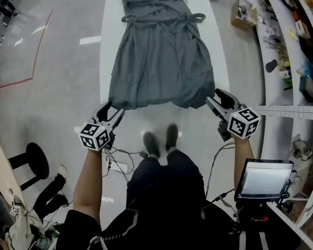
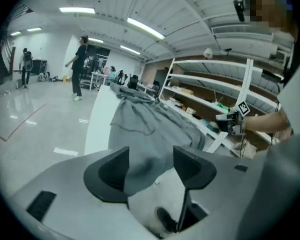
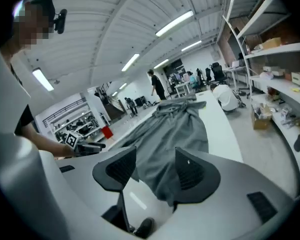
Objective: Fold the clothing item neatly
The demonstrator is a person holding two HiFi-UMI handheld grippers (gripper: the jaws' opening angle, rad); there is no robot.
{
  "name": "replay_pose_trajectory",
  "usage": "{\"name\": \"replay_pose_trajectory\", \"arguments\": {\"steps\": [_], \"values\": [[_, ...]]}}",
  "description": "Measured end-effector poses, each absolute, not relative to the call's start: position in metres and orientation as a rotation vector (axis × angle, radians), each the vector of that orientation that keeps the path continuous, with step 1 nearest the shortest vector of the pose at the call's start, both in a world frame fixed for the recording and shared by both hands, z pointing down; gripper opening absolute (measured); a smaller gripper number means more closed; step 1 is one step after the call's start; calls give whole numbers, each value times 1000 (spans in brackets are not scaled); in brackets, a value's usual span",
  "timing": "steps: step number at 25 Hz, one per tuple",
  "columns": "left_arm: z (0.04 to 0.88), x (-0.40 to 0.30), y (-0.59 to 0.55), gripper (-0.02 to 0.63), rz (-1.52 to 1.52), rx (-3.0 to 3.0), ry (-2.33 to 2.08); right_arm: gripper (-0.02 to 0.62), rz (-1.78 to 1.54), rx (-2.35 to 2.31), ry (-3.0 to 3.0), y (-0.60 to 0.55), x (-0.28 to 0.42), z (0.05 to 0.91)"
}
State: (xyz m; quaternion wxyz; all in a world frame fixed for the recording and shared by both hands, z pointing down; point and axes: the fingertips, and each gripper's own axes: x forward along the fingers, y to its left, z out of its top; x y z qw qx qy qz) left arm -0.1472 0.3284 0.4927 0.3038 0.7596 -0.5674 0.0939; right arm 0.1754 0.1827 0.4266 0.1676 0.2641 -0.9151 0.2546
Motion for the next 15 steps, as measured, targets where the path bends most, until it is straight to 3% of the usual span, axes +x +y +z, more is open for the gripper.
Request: {"name": "replay_pose_trajectory", "arguments": {"steps": [5,9,15], "values": [[563,-166,360,287,284,1903,-1486,290,912,736,-2433,222,206,523],[606,-168,361,367,277,1877,-1414,327,1054,741,-2359,229,215,581],[643,-157,352,370,303,1939,-1323,333,1142,668,-2415,221,194,610]]}}
